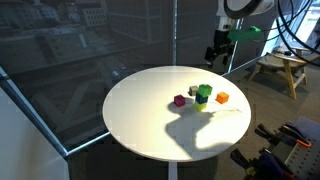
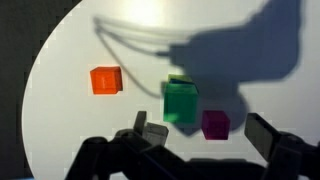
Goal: Pick up the green block and put it on the blue block top
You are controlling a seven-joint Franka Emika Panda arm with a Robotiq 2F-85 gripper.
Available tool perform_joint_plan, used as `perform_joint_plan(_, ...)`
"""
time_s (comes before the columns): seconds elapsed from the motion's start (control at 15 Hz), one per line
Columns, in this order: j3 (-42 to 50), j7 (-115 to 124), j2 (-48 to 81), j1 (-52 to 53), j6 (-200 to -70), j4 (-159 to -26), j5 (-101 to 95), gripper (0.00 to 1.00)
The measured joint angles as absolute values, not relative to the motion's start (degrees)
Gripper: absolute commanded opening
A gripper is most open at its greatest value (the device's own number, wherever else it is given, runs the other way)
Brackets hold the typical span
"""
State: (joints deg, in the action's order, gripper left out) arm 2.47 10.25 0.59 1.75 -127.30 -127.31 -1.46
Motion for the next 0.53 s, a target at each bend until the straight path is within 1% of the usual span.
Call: perform_joint_plan(0.53,-0.44,6.35,-8.17,2.10,-123.67,-132.68,-1.22,1.00)
